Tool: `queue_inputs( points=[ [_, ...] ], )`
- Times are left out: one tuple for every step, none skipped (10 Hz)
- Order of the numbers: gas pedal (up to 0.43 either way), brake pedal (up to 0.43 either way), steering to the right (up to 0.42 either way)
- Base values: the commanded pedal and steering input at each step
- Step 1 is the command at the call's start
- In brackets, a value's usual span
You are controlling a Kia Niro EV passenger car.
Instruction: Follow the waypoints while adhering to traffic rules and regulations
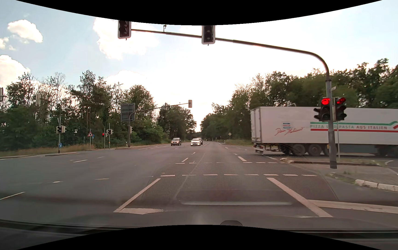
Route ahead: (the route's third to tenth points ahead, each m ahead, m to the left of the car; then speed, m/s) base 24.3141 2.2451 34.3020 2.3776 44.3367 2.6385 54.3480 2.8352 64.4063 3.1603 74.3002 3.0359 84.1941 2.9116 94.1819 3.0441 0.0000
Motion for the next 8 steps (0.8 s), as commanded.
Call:
queue_inputs(
  points=[
    [0.0,0.311,-0.008],
    [0.0,0.311,-0.008],
    [0.0,0.305,-0.008],
    [0.0,0.311,-0.008],
    [0.0,0.311,-0.008],
    [0.0,0.311,-0.008],
    [0.0,0.311,-0.008],
    [0.0,0.311,-0.008]
  ],
)
